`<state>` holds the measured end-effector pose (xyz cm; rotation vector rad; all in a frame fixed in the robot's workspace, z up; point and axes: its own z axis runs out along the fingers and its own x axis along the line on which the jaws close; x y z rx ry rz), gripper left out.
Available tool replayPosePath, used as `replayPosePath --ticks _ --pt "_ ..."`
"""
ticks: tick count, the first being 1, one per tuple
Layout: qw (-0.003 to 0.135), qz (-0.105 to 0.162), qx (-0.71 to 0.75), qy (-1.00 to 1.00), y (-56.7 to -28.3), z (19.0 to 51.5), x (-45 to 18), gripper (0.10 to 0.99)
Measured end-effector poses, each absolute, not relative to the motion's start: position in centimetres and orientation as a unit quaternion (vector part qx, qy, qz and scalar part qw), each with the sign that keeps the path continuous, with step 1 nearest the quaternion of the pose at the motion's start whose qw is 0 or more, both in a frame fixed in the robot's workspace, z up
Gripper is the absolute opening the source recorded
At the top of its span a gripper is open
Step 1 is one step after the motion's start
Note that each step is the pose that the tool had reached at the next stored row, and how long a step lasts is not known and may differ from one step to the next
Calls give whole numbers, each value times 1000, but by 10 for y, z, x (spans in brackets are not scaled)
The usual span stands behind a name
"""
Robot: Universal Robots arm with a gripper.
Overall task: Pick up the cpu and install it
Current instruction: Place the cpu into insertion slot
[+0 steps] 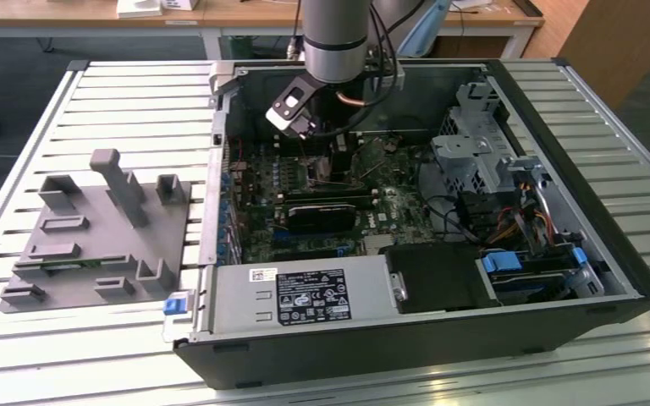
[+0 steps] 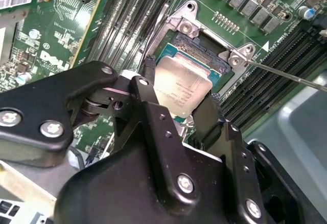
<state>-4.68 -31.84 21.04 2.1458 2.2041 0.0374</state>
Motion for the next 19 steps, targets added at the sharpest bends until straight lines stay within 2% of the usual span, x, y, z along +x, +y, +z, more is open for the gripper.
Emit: replayPosePath --ticks 19 --pt "33 12 705 708 -316 201 -48 545"
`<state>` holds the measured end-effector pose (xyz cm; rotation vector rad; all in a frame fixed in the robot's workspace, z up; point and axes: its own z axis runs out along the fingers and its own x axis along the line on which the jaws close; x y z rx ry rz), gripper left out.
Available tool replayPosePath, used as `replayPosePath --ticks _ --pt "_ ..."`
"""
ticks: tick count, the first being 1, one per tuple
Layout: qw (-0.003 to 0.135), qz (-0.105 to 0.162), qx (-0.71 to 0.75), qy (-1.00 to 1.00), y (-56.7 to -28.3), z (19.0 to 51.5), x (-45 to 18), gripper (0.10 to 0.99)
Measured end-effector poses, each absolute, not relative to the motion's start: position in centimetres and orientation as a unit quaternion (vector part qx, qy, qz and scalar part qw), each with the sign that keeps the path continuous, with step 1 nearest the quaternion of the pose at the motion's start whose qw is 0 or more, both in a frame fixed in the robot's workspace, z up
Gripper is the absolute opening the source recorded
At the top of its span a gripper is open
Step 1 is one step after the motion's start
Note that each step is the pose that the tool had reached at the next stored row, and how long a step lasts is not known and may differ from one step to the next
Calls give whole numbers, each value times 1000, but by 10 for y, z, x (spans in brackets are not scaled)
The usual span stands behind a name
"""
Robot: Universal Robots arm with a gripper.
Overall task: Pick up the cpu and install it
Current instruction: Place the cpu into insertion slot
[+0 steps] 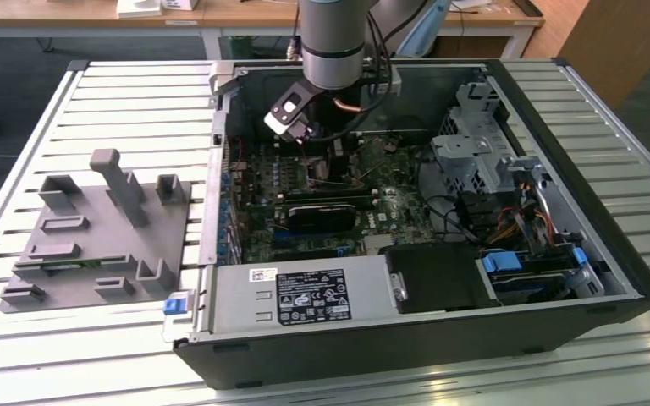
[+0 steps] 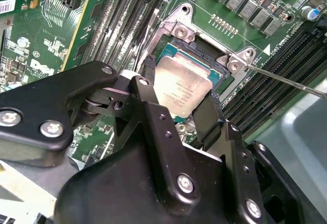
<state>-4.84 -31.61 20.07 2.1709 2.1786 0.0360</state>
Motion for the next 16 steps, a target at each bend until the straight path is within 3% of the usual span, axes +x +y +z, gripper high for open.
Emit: replayPosePath --ticks 16 --pt "33 12 705 708 -314 195 -49 545"
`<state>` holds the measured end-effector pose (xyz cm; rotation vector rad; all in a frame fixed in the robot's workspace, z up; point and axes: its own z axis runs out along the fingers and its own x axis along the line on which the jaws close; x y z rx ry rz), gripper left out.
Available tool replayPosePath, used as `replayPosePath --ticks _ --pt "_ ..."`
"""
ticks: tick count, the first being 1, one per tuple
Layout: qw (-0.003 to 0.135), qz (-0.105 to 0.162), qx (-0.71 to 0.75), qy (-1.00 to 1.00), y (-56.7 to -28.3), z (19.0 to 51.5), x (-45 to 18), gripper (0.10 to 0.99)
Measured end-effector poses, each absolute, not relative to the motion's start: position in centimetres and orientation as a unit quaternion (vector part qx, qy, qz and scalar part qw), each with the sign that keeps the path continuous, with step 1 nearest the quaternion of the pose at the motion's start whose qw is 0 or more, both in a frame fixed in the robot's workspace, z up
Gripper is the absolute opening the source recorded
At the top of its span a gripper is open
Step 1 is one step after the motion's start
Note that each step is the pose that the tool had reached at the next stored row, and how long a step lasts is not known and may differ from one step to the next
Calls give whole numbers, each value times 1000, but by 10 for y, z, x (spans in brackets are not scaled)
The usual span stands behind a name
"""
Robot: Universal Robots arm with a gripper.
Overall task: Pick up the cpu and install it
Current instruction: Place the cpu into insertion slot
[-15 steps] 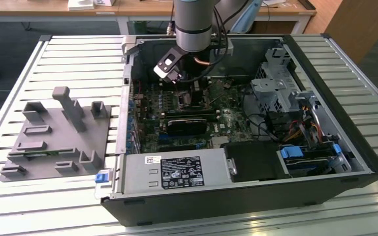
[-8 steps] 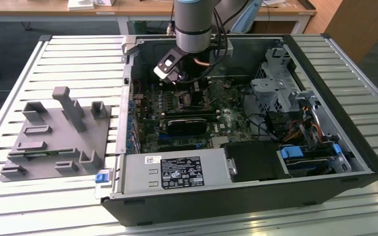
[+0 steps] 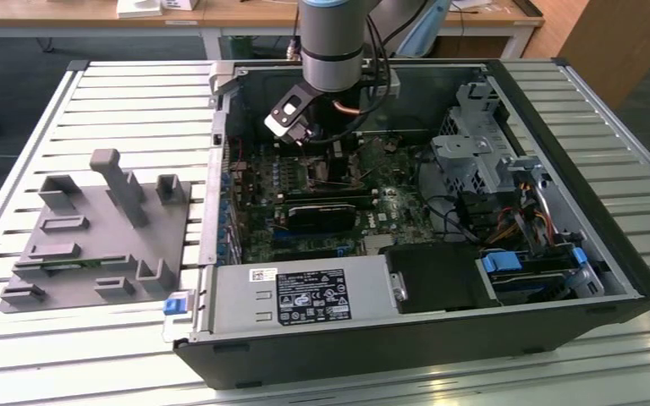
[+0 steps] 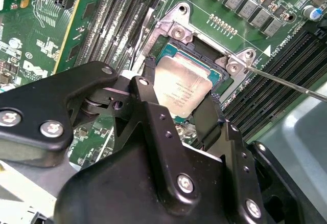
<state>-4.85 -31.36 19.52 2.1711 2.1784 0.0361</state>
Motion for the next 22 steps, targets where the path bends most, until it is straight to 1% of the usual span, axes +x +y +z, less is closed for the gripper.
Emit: replayPosePath --ticks 17,20,21,22 --pt "33 12 705 708 -312 192 -49 545" --pt "33 12 705 708 -312 192 -48 557" --pt "33 12 705 708 -312 192 -48 616" --pt "33 12 705 708 -312 192 -48 616"
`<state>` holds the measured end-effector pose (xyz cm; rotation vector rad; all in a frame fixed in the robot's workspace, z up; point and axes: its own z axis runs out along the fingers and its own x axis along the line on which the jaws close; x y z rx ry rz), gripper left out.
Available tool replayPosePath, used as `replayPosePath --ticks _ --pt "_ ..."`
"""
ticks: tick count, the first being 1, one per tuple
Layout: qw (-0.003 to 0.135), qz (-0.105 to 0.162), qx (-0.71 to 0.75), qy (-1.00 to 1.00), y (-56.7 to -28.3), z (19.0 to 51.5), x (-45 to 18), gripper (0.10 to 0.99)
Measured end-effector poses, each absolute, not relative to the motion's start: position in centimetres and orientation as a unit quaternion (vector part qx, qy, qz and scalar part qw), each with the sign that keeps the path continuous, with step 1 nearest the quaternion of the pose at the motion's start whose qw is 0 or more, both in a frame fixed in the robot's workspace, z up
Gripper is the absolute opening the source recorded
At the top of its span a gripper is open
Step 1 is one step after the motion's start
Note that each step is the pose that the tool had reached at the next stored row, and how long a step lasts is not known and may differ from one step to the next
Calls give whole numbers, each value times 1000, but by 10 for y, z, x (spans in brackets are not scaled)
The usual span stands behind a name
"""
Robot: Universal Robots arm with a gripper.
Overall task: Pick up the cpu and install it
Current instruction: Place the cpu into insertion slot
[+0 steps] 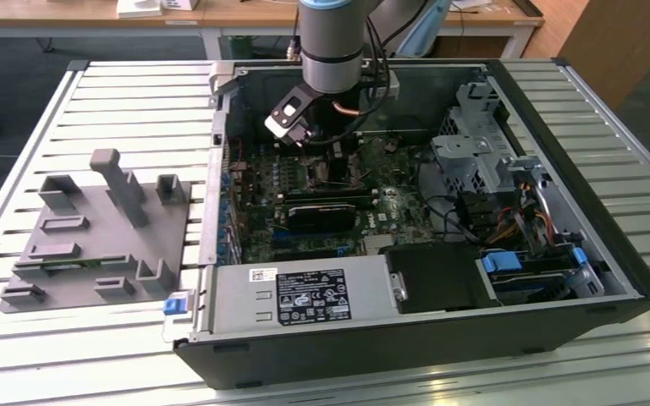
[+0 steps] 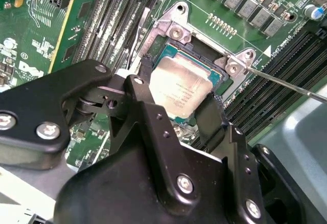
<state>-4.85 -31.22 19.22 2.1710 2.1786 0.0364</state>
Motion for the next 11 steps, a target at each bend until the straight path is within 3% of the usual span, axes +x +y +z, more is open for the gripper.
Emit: replayPosePath --ticks 11 --pt "32 12 705 708 -310 192 -48 616"
